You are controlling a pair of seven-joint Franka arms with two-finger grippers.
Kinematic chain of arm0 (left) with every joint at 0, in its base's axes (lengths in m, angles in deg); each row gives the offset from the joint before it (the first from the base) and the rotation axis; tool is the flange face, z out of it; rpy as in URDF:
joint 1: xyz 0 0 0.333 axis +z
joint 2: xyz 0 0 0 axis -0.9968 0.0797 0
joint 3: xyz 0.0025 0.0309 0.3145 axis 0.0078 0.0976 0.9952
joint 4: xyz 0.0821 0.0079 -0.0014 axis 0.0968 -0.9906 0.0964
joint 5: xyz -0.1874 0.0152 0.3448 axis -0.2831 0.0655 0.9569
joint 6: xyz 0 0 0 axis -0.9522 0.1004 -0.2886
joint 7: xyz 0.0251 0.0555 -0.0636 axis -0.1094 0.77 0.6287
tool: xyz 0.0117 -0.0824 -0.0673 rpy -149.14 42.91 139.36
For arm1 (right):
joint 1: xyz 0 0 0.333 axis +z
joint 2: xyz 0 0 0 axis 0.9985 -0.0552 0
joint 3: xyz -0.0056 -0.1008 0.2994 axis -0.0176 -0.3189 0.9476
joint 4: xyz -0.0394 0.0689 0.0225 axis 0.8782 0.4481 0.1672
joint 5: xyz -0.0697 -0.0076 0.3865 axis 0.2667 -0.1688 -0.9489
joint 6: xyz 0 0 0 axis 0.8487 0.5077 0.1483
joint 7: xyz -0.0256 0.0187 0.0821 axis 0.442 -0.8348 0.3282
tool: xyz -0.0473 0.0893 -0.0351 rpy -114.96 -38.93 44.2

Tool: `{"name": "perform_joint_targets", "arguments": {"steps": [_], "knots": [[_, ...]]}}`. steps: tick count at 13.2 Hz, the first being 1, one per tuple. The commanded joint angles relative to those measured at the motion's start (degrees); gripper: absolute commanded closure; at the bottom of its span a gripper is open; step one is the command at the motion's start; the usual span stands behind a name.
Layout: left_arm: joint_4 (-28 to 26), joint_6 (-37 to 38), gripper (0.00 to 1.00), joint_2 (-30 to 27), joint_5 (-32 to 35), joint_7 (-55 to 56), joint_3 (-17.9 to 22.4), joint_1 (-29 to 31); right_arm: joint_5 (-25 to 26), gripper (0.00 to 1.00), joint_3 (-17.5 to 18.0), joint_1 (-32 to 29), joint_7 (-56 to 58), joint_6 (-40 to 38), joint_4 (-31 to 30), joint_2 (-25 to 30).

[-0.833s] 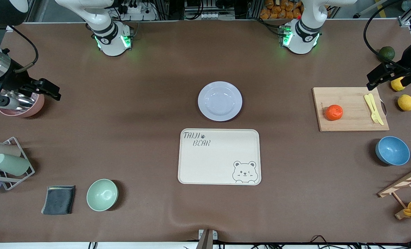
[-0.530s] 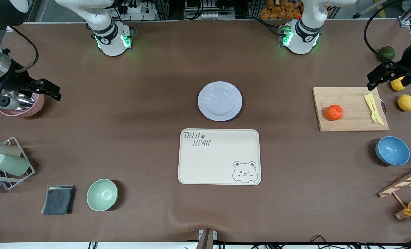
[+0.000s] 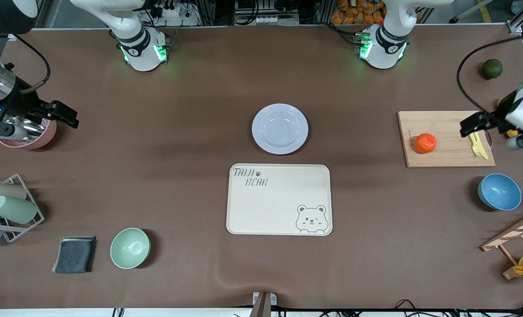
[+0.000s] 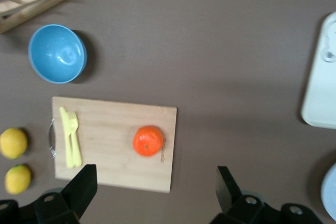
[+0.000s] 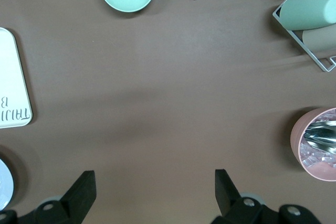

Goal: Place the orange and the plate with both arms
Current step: 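Lower the left gripper toward the orange on the cutting board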

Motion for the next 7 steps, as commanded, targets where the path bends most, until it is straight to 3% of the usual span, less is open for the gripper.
{"name": "perform_joint_targets", "arguments": {"steps": [1,4,7], "knots": [[-10.63,-7.72,0.0,-3.05,0.23,-1.69,-0.15,1.24,0.82,0.0,0.55,0.51,-1.06,-0.74,0.77,-0.69],[-15.98,-11.31,0.0,-0.51,0.49,-1.78,-0.15,1.59,0.82,0.0,0.46,1.04,-1.06,-0.74,0.77,-0.78],[-25.92,-24.48,0.0,1.07,2.51,-1.78,-0.15,3.88,0.82,0.0,0.55,1.13,-1.06,-0.74,0.77,-1.22]]}}
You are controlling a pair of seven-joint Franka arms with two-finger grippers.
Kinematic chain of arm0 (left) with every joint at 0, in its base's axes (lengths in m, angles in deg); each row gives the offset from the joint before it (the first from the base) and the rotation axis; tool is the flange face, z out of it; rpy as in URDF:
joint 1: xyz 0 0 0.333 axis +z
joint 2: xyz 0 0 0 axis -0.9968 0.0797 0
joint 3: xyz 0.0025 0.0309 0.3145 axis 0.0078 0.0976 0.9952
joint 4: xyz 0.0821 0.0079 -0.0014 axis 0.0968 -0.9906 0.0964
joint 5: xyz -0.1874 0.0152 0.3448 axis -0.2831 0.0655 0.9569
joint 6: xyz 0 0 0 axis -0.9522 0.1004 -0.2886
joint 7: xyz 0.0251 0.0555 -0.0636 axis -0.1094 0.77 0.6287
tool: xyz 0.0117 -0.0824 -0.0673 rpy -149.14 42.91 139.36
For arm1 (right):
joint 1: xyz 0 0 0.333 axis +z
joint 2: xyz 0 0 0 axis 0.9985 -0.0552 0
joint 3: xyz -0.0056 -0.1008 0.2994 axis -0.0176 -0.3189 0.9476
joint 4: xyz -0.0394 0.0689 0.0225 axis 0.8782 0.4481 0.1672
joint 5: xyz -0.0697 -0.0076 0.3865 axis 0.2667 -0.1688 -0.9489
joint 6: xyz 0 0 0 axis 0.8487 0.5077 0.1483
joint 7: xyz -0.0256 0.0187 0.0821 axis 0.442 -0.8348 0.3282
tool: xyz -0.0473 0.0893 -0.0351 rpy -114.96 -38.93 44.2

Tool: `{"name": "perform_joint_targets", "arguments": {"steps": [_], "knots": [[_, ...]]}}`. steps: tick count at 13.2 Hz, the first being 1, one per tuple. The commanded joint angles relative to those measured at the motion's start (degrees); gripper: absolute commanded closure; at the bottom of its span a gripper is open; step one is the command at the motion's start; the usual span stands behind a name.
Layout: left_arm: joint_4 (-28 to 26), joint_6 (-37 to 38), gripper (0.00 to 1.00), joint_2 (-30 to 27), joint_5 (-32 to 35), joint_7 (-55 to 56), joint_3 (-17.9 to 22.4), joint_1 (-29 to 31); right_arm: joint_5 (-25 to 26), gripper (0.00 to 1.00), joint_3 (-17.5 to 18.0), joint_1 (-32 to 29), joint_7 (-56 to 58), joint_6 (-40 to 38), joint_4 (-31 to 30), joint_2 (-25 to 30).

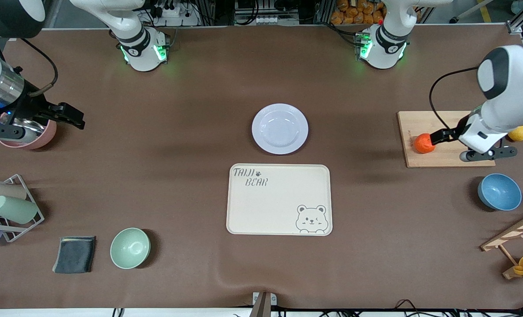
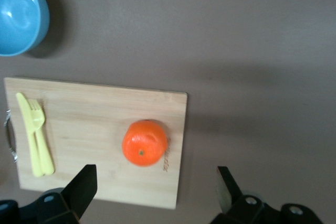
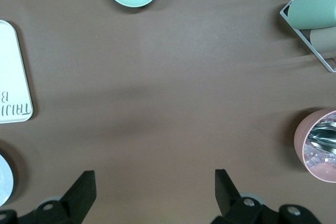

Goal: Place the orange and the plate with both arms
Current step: 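Grasp the orange with the left gripper while the right gripper rises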

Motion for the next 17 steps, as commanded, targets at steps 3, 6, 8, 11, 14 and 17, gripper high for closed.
{"name": "perform_joint_targets", "arguments": {"steps": [3,6,8,11,14,17], "knots": [[-6.7,-9.01,0.0,4.32,1.72,-0.86,-0.26,1.56,0.73,0.0,0.26,0.13,-1.04,-0.5,0.87,-0.69],[-6.26,-9.1,0.0,6.52,1.72,-0.86,-0.26,1.56,0.73,0.0,0.26,0.22,-0.86,-0.15,0.95,-1.22],[-6.43,-10.06,0.0,8.1,1.72,-0.86,-0.17,1.74,-2.06,0.0,0.18,0.05,-0.95,-0.15,0.87,-1.22],[-6.52,-12.61,0.0,10.92,1.9,-0.95,-0.17,3.23,-2.87,0.0,0.09,-0.31,-0.95,-0.15,0.78,-1.66],[-6.61,-13.49,0.0,12.59,1.81,-0.95,-0.17,3.76,-4.09,0.0,0.09,-0.31,-0.95,-0.15,0.34,-2.36],[-6.7,-14.11,0.0,13.91,1.9,-1.04,-0.17,4.64,-5.42,0.0,0.09,-0.31,-0.6,-0.15,0.16,-3.15]]}}
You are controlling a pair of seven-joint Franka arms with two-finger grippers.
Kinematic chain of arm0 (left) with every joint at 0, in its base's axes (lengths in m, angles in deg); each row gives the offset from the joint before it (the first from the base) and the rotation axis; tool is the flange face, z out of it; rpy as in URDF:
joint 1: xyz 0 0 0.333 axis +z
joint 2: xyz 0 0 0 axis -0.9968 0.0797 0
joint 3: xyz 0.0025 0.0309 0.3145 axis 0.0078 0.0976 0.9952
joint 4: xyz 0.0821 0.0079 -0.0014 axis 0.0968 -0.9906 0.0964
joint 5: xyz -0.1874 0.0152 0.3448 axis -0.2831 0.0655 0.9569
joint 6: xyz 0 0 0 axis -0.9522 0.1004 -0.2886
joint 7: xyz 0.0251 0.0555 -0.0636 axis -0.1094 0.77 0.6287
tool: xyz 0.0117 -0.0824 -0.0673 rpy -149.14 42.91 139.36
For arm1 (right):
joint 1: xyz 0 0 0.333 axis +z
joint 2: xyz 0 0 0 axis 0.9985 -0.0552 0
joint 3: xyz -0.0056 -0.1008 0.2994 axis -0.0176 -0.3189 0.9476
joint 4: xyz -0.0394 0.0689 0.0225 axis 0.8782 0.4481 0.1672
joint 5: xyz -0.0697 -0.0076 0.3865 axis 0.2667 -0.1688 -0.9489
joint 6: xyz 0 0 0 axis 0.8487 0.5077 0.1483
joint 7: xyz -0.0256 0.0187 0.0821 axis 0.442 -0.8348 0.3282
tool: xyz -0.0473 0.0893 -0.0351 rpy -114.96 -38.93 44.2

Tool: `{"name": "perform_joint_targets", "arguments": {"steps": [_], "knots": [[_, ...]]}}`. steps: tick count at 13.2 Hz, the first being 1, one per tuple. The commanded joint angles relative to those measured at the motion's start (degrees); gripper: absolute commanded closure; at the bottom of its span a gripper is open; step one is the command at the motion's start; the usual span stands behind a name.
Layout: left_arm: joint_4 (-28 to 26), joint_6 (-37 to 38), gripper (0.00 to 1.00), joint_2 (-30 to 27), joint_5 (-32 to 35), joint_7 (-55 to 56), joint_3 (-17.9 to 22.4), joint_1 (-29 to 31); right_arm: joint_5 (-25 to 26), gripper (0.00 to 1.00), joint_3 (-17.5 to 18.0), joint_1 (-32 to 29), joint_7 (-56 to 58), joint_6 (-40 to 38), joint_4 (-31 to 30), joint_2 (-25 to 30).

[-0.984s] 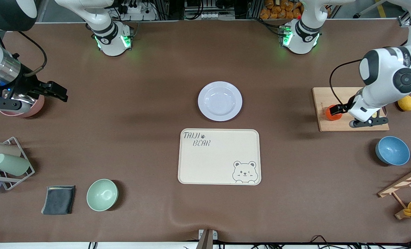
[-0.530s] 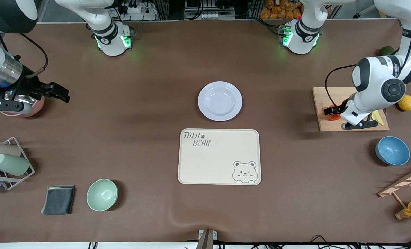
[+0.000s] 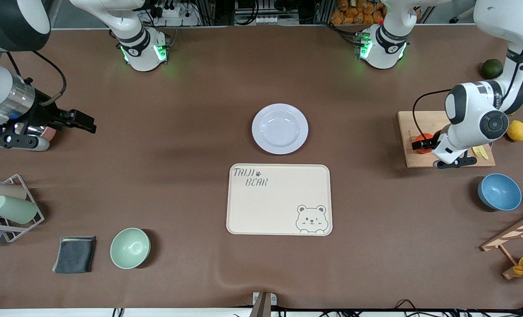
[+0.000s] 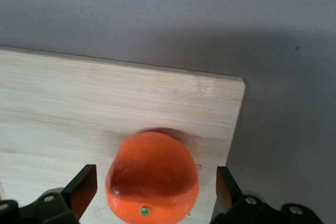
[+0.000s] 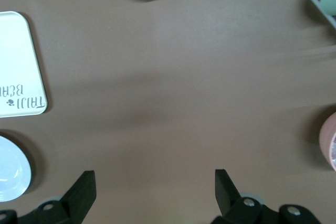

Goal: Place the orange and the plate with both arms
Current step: 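Grasp the orange with the left gripper while the right gripper rises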

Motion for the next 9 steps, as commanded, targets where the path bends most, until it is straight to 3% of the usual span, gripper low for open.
{"name": "perform_joint_targets", "arguments": {"steps": [1,3,4,5,8,9], "knots": [[0.15,-0.85,0.0,0.71,1.24,-0.92,-0.16,1.1,-2.0,0.0,0.14,-0.27,-0.63,-0.46,0.17,-0.69],[0.23,-0.85,0.03,1.67,1.24,-0.83,-0.25,1.1,-3.84,0.0,0.14,0.17,-0.71,-0.2,-1.4,-0.61],[0.32,-0.85,0.25,1.77,1.24,-0.92,-0.33,0.93,-6.64,0.0,0.14,0.17,-0.8,0.32,-2.97,-0.61],[0.5,-0.67,0.65,1.77,1.24,-0.92,-0.51,0.58,-9.19,0.0,0.14,-0.17,-0.72,0.94,-4.21,-0.61],[0.49,-0.41,1.0,1.94,1.15,-1.01,-0.6,0.93,-10.0,0.0,0.14,0.08,-0.8,1.12,-5.1,-0.96],[0.58,-0.32,1.0,1.51,1.24,-1.27,-0.6,0.84,-11.92,0.0,0.14,-0.18,-0.8,1.73,-6.23,-1.22]]}}
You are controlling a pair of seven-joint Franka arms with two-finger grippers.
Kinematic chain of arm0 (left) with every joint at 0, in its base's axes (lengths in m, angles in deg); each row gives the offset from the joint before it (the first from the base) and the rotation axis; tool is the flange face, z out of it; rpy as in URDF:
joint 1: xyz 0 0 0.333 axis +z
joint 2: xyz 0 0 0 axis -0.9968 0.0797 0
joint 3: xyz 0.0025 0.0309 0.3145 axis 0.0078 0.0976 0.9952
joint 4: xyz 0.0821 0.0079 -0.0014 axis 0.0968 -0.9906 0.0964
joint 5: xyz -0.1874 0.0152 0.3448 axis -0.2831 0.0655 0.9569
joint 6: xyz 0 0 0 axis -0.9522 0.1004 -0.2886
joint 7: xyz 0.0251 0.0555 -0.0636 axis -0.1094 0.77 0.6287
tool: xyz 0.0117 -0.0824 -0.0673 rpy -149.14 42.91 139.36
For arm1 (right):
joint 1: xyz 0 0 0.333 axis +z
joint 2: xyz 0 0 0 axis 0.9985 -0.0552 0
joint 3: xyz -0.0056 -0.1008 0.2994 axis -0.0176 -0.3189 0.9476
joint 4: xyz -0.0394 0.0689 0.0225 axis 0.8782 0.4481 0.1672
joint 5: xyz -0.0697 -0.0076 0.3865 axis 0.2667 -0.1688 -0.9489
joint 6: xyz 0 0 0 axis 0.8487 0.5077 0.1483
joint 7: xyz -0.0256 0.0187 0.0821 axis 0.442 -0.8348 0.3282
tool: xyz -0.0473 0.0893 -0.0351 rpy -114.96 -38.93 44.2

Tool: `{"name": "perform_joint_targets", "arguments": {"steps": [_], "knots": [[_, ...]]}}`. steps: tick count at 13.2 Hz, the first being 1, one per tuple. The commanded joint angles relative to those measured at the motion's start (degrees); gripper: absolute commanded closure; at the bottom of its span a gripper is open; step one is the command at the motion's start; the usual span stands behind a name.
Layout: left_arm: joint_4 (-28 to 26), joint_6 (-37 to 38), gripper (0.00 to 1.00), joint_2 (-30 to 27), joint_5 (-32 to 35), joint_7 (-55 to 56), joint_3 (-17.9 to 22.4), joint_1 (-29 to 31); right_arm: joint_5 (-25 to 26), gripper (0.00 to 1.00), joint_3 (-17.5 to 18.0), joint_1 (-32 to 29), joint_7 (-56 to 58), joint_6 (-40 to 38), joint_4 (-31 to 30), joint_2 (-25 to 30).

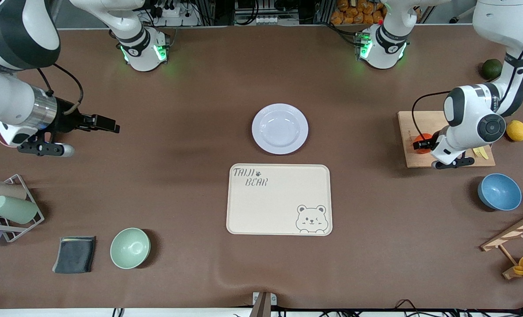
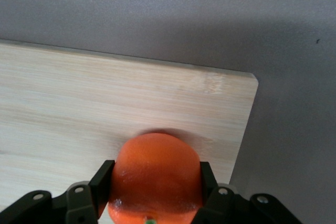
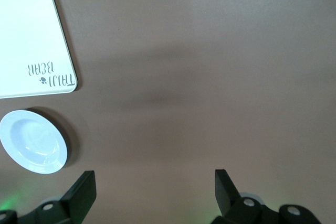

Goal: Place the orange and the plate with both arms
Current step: 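Carry the orange onto the white plate while the right gripper approaches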

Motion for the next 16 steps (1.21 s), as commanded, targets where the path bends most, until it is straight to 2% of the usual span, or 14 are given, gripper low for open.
{"name": "perform_joint_targets", "arguments": {"steps": [1,4,6,9,11,14,16], "knots": [[0.89,0.28,1.0,-0.5,1.09,-1.27,-0.53,-0.01,-6.04,0.0,0.01,-0.78,-0.71,1.79,-3.2,0.21],[6.93,6.76,1.0,-1.13,0.22,-1.27,-1.85,-0.18,-11.34,0.0,0.01,-1.66,-0.54,3.9,-6.19,0.21],[9.85,8.9,1.0,-0.95,-3.63,-0.74,-5.44,-0.01,-13.44,0.0,0.01,-1.66,-0.01,6.36,-9.26,0.47],[15.11,15.21,1.0,-1.04,-8.29,2.84,-9.76,-0.45,-19.94,0.0,0.01,-1.31,-0.01,10.05,-13.83,0.56],[15.57,15.84,1.0,0.62,-13.9,8.8,-13.79,-1.15,-26.7,0.0,0.09,-0.88,1.21,13.21,-17.87,0.56],[17.59,15.84,1.0,1.16,-15.78,18.11,-19.16,-3.07,-28.57,0.0,0.09,0.71,2.8,16.04,-20.09,0.47],[19.17,15.84,1.0,1.25,-15.69,27.08,-19.52,-8.5,-31.71,0.0,0.18,1.76,4.55,19.35,-23.06,0.38]]}}
